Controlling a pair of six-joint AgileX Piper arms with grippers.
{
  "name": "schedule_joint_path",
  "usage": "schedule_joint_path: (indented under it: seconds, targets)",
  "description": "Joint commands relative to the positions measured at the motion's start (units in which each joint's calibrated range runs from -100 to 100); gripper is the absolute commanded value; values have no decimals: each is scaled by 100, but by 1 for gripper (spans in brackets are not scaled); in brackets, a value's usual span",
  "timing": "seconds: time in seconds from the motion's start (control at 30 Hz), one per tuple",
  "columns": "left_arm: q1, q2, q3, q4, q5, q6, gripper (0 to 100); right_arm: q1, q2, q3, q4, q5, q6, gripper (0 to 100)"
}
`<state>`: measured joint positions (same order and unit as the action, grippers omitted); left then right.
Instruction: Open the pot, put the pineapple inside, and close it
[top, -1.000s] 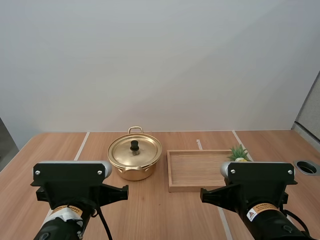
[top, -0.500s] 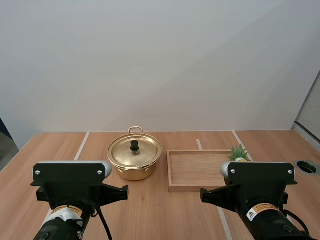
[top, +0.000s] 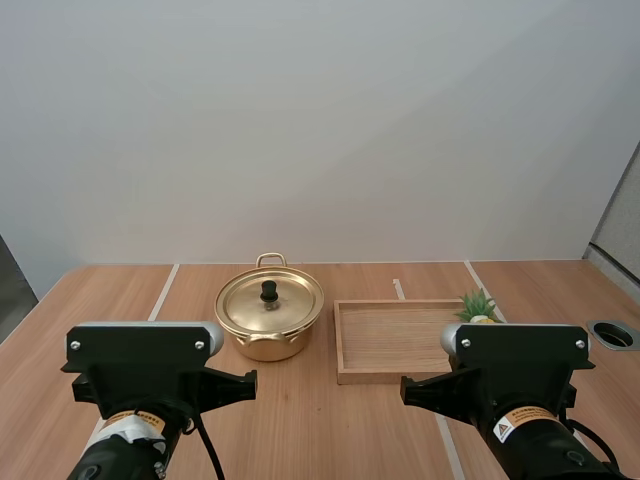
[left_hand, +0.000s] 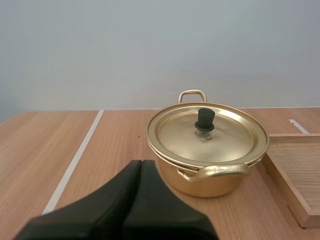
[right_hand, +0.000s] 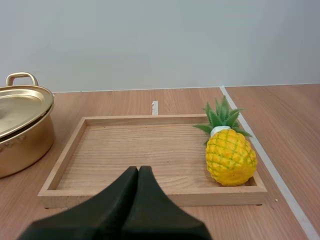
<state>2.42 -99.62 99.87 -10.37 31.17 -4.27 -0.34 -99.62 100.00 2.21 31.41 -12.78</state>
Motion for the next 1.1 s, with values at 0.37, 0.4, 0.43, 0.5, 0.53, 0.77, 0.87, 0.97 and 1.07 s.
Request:
schedule_joint_path:
  seconds: [0.37, 0.4, 0.43, 0.5, 0.53, 0.77, 0.87, 0.97, 1.07]
  targets:
    - [-27, -38, 13, -14, -181, -63, 0, 11, -38, 0, -36, -24, 24, 0]
    - [-27, -38, 13, -14, -181, -63, 0, 11, -38, 0, -36, -24, 24, 0]
    - [-27, -38, 13, -14, -181, -63, 0, 11, -38, 0, -36, -24, 24, 0]
    - [-27, -38, 13, -14, -181, -63, 0, 11, -38, 0, -36, -24, 24, 0]
    - [-27, -38, 13, -14, -181, -63, 0, 11, -38, 0, -36, -24, 24, 0]
    - [-27, -38, 13, -14, -181, -63, 0, 11, -38, 0, -36, -24, 24, 0]
    - [-27, -38, 13, -14, -181, -63, 0, 11, -38, 0, -36, -24, 24, 0]
    - [-27, -38, 13, -14, -622, -63, 0, 11, -38, 0, -45, -413, 14, 0]
    - [-27, -38, 13, -14, -1773, -63, 0, 11, -38, 0, -45, -1642, 14, 0]
